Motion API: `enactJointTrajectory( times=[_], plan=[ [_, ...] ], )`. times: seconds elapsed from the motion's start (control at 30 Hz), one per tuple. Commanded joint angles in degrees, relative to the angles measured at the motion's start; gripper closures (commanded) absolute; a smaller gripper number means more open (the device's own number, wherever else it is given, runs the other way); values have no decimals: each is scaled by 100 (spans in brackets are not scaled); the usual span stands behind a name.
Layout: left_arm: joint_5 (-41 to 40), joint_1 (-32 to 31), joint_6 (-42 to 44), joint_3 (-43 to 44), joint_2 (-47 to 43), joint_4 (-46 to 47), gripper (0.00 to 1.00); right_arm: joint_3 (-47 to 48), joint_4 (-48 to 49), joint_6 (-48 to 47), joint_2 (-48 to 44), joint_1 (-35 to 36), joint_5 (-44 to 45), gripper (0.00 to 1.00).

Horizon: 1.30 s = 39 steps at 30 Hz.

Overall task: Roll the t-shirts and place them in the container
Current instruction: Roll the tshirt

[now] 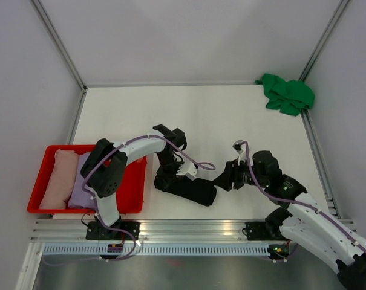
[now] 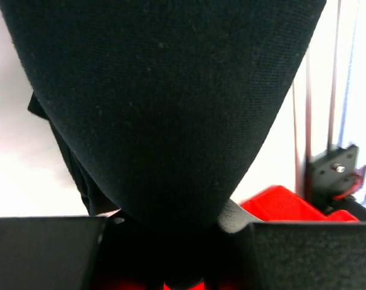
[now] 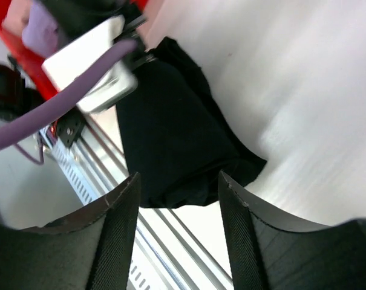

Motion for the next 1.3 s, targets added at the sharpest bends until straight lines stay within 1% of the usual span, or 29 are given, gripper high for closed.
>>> enactJointTrajectory(
  times=[0.0,0.03,0.07,0.17,0.2,0.23,0.33,0.4,0.5,0.53,0.57,0.6,0.63,0.73,0.8,0.83,0.9,0.93,0.97,1.0,1.07,1.1,1.17,1.2,1.27],
  plan=[
    [591,-5,291,176,46,-530,97,-198,497,-327,-218,693,866,39],
    [582,-5,317,202,81,-538,97,-242,568,-354,-210,1025,1015,35],
    [565,-5,318,220,116,-547,97,-269,647,-372,-175,1194,1121,34],
    [521,-5,361,299,248,-617,96,-365,1287,-415,61,1765,1341,29],
    [521,-5,388,316,283,-635,96,-383,1377,-450,132,1906,1515,27],
    [521,-5,405,325,301,-661,96,-409,1421,-538,202,2221,1648,26],
    [564,12,458,299,336,-705,95,-444,1430,-670,387,2810,2114,25],
    [582,21,476,308,371,-705,95,-488,1448,-741,458,3005,2185,24],
    [608,30,502,352,415,-705,95,-541,1299,-679,616,3321,2623,23],
    [600,39,528,352,432,-714,94,-515,1238,-645,686,3357,2947,17],
    [574,48,572,352,441,-723,94,-445,1063,-488,843,3462,3263,16],
    [556,56,572,352,441,-723,94,-410,1035,-477,914,3498,3266,16],
    [556,56,616,369,450,-749,93,-366,1009,-425,1080,3533,3519,9],
    [529,74,678,369,468,-793,92,-295,860,-153,1406,3630,3793,8],
    [512,83,704,369,477,-819,90,-243,745,127,1591,3639,3811,9],
    [512,91,704,369,485,-837,90,-234,597,234,1722,3656,3829,12],
    [538,100,722,378,494,-855,87,-312,630,436,1776,3647,3785,17],
    [547,100,722,387,511,-855,85,-356,796,489,1759,3656,3776,26],
    [538,100,722,396,520,-855,83,-418,919,498,1724,3648,3706,30],
    [538,100,713,422,547,-863,81,-497,1025,516,1698,3648,3697,41],
    [521,100,713,440,564,-881,80,-567,1271,507,1610,3656,3636,58],
    [529,100,713,440,556,-881,77,-602,1316,559,1522,3648,3609,76],
    [503,109,713,440,547,-872,73,-716,1421,630,1417,3656,3548,87],
    [494,109,687,448,538,-872,68,-769,1404,682,1294,3648,3478,94],
    [485,127,556,475,521,-802,60,-901,1360,911,1171,3639,3399,100]
  ],
)
